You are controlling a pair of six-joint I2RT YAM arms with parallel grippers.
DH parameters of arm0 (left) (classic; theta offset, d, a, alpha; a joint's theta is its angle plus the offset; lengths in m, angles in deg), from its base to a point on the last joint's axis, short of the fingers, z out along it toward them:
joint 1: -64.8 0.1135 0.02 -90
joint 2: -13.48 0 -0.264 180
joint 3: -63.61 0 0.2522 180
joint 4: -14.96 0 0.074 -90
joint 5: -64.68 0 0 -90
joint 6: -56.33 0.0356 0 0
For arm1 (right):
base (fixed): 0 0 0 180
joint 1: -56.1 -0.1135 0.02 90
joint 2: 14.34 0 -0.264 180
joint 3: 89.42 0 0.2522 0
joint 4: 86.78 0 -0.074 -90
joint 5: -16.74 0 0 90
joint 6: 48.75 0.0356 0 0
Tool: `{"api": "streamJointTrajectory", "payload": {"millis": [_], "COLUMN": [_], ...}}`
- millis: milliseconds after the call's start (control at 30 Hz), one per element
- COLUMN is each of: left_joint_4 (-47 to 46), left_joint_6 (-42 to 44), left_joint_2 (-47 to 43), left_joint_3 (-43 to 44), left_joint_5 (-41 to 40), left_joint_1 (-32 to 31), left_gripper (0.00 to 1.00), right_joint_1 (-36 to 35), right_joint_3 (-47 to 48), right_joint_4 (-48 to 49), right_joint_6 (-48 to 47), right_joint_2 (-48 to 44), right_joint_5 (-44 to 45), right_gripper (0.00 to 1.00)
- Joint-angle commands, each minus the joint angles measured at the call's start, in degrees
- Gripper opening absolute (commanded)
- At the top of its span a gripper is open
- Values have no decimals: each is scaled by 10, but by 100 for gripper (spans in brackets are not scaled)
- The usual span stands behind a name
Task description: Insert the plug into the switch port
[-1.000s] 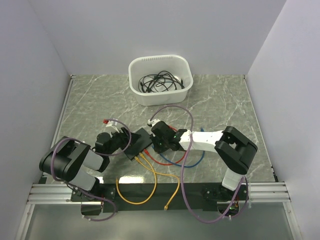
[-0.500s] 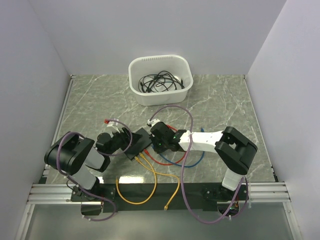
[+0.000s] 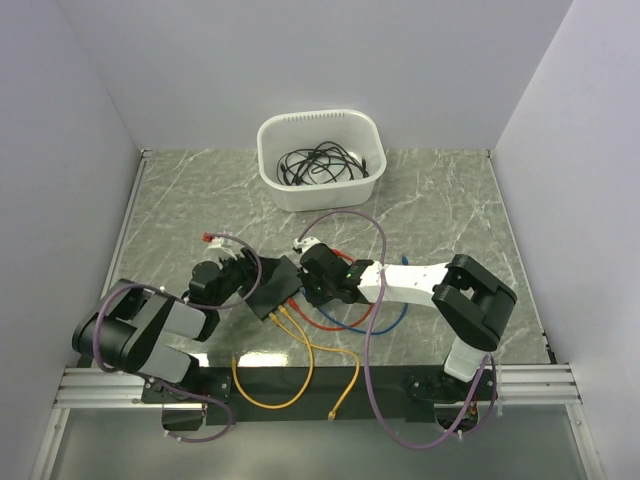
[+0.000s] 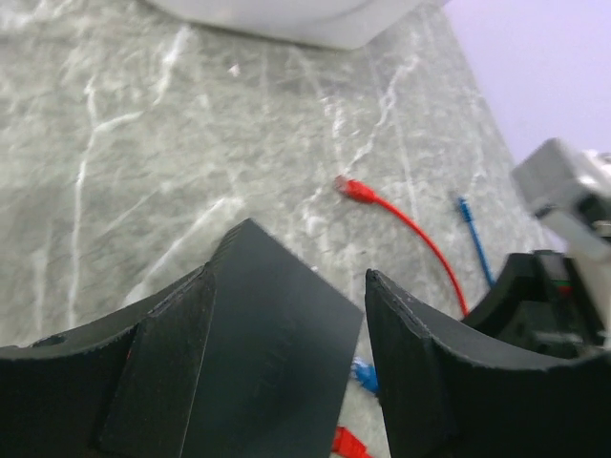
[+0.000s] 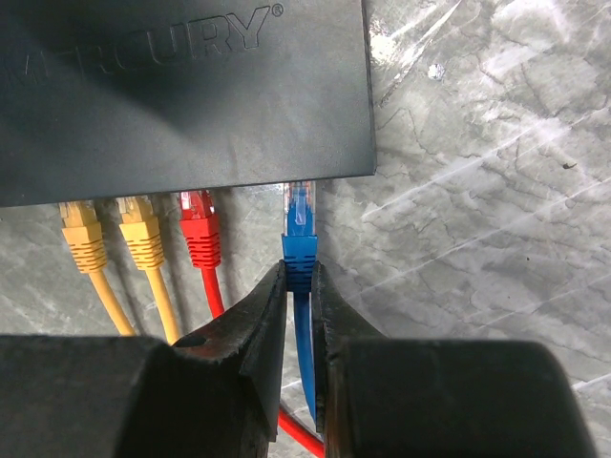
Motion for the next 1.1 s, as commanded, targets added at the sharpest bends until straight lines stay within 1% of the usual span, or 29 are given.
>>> {"api": "streamJointTrajectory", "payload": {"millis": [0,167,267,400,700,833,1067], "left_joint_4": [7,-10,-31,-27,-60,-88,-97], "left_joint_6": [22,12,7,9,8,7,14], "left_joint_2": [20,81,103,109,138,156,168], "left_joint_3": [11,28,29,31,28,29,34], "left_joint_5": [-20,-6,3,7,41,66,93], "left_joint_1": [2,2,2,2,2,2,2], "left_gripper": [69,70,70,70,69,68,67], "right_joint_1": [-4,-5,-4,-5,-4,-5,-9], "right_joint_3": [28,30,28,33,50,57,47], "right_joint_4": [18,17,19,13,20,37,77], "right_joint_6": [3,5,9,17,27,33,29], "right_joint_2": [-6,-5,-6,2,17,26,28], "right_joint_5": [11,28,47,61,51,37,4], "right_gripper": [0,0,0,0,0,0,0]}}
